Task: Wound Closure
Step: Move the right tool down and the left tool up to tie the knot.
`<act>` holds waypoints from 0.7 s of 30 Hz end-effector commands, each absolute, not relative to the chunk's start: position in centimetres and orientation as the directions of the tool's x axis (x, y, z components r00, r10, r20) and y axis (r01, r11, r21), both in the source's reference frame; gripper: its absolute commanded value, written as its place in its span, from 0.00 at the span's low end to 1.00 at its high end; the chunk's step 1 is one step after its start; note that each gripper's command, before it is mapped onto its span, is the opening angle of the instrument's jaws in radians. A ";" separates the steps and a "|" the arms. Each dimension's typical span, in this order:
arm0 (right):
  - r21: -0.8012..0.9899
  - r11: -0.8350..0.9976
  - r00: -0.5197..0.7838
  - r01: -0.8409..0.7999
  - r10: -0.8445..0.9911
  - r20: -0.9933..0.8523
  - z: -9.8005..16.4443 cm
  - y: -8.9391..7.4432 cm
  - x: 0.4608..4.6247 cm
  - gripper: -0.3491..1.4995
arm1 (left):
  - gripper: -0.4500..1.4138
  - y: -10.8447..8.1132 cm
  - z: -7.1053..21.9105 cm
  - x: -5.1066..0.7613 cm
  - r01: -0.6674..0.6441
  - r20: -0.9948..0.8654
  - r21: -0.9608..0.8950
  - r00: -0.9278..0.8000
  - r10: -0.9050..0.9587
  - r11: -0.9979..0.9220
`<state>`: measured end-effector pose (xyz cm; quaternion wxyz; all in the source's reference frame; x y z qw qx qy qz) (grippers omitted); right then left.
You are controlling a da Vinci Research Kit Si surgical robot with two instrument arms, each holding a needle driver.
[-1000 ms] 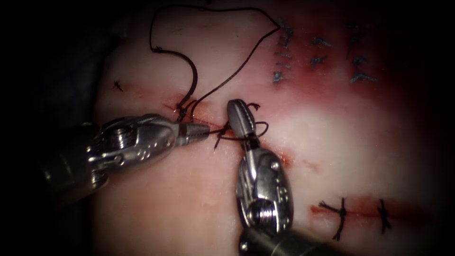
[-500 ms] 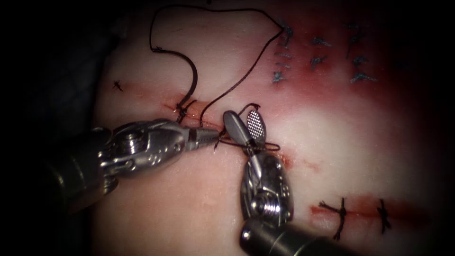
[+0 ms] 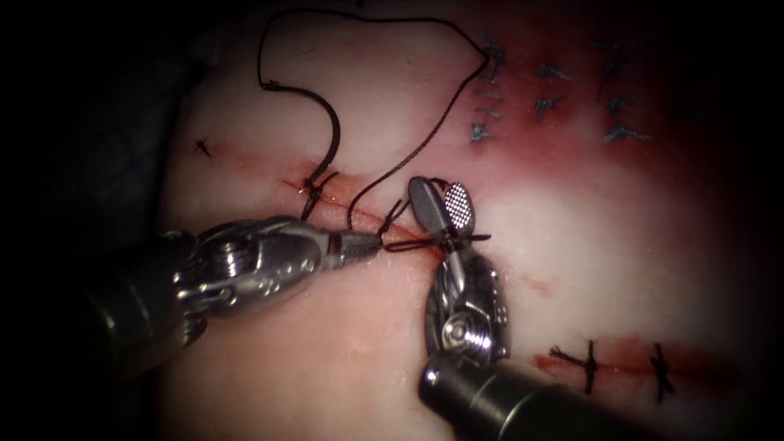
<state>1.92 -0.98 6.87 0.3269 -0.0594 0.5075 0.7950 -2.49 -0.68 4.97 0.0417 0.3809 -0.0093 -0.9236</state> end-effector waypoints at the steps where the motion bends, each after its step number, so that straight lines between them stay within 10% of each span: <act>1: 0.769 -0.268 -0.778 -0.581 0.459 -0.429 7.0 -0.9 1.98 0.46 | 0.05 -0.6 5.0 -2.54 0.068 -0.703 0.052 -0.706 -0.085 -0.996; 8: 0.761 -0.273 -0.774 -0.588 0.464 -0.431 7.0 -0.8 1.99 0.35 | 0.05 -0.6 5.0 -2.53 0.070 -0.704 0.053 -0.705 -0.086 -0.996; 12: 0.743 -0.269 -0.753 -0.613 0.484 -0.446 7.0 -0.8 1.98 0.00 | 0.05 -0.6 5.0 -2.52 0.067 -0.705 0.049 -0.705 -0.082 -0.997; 21: 0.684 -0.247 -0.679 -0.686 0.555 -0.481 6.9 -1.0 2.08 0.00 | 0.05 -0.5 5.0 -2.48 0.057 -0.704 0.035 -0.707 -0.065 -0.998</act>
